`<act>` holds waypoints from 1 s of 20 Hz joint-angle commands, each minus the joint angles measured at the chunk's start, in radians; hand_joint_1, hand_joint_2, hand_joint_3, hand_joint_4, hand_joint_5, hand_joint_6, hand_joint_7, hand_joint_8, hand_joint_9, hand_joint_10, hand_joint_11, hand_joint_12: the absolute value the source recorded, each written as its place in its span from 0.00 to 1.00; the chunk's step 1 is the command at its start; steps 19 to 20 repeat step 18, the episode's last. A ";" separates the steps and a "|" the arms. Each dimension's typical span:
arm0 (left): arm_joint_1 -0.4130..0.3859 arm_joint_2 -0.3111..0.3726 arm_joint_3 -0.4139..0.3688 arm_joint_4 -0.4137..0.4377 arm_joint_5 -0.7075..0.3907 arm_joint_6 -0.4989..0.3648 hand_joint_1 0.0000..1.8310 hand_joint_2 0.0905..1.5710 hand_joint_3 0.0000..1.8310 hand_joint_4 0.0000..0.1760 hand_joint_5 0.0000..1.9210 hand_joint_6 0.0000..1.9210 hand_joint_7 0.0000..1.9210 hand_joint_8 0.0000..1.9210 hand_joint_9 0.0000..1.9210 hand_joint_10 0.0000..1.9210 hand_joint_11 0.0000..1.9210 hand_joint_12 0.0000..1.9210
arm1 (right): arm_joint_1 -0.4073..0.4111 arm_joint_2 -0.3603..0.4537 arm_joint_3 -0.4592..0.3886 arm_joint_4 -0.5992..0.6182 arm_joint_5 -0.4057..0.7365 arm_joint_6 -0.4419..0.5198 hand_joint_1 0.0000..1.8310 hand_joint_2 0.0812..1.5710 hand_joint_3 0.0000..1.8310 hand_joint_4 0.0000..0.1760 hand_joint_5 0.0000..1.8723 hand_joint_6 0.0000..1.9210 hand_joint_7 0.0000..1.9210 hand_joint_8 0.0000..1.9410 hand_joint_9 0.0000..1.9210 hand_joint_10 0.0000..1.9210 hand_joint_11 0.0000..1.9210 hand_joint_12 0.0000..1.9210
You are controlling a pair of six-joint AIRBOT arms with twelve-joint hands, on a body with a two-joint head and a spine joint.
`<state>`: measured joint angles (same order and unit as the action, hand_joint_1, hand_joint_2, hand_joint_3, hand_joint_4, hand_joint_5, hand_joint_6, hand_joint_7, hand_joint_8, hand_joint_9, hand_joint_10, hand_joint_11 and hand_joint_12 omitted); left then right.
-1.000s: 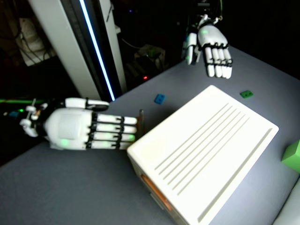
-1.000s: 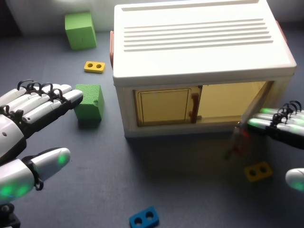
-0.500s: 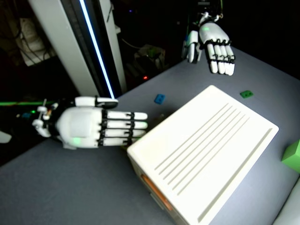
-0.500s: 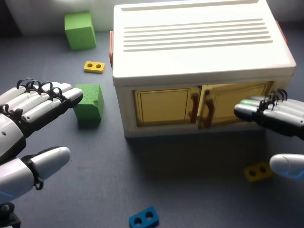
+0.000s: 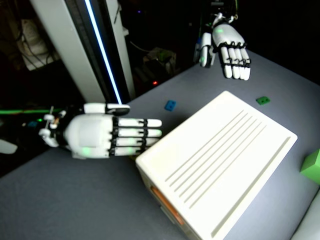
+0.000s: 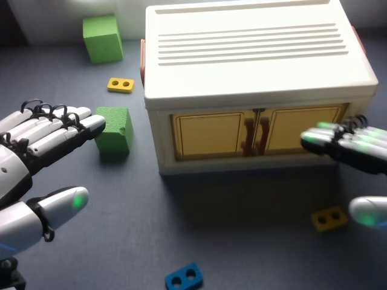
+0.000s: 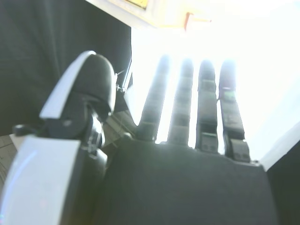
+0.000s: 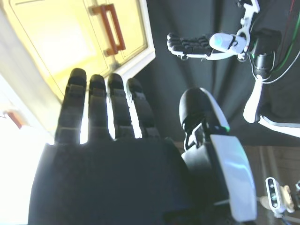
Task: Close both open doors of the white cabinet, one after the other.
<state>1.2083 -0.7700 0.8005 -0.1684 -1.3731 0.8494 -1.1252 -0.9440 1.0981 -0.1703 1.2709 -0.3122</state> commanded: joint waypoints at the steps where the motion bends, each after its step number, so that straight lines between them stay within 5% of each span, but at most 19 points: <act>1: -0.003 0.001 -0.002 -0.001 -0.130 -0.001 0.00 0.99 0.00 0.00 0.07 0.00 0.06 0.00 0.07 0.00 0.00 0.28 | -0.013 0.013 -0.007 0.031 0.136 0.018 0.00 0.96 0.00 0.00 0.03 0.00 0.03 0.00 0.01 0.00 0.01 0.00; 3: -0.003 0.001 -0.002 -0.003 -0.132 -0.001 0.00 0.99 0.00 0.00 0.05 0.00 0.05 0.00 0.05 0.00 0.00 0.24 | -0.077 0.051 -0.021 0.085 0.180 0.020 0.00 0.96 0.00 0.00 0.04 0.01 0.03 0.00 0.00 0.00 0.02 0.00; 9: -0.004 0.000 0.003 -0.025 -0.149 -0.001 0.05 0.98 0.00 0.00 0.06 0.00 0.04 0.00 0.06 0.00 0.00 0.36 | -0.291 0.129 -0.056 0.303 0.375 0.001 0.00 0.94 0.00 0.00 0.03 0.00 0.02 0.00 0.02 0.00 0.04 0.01; 11: -0.003 -0.005 0.014 -0.057 -0.174 -0.010 0.17 0.97 0.00 0.00 0.05 0.01 0.02 0.00 0.04 0.00 0.00 0.26 | -0.295 0.141 -0.048 0.350 0.398 -0.024 0.00 0.94 0.00 0.00 0.03 0.00 0.01 0.00 0.01 0.00 0.03 0.01; 13: -0.010 -0.028 0.053 -0.079 -0.191 -0.067 0.10 0.99 0.00 0.00 0.02 0.00 0.00 0.00 0.00 0.00 0.00 0.02 | -0.269 0.141 -0.032 0.367 0.413 -0.033 0.02 0.97 0.00 0.00 0.04 0.00 0.02 0.00 0.01 0.00 0.02 0.00; 15: -0.030 -0.063 0.109 -0.092 -0.209 -0.159 0.05 1.00 0.02 0.00 0.00 0.00 0.00 0.00 0.00 0.00 0.00 0.00 | -0.228 0.139 -0.025 0.389 0.459 -0.051 0.00 0.98 0.00 0.00 0.03 0.00 0.01 0.00 0.00 0.00 0.01 0.00; 20: -0.059 -0.061 0.125 -0.098 -0.259 -0.162 0.03 0.99 0.01 0.00 0.00 0.00 0.00 0.00 0.00 0.00 0.00 0.00 | -0.141 0.128 0.003 0.394 0.491 -0.055 0.06 0.98 0.00 0.00 0.04 0.00 0.02 0.00 0.00 0.00 0.01 0.01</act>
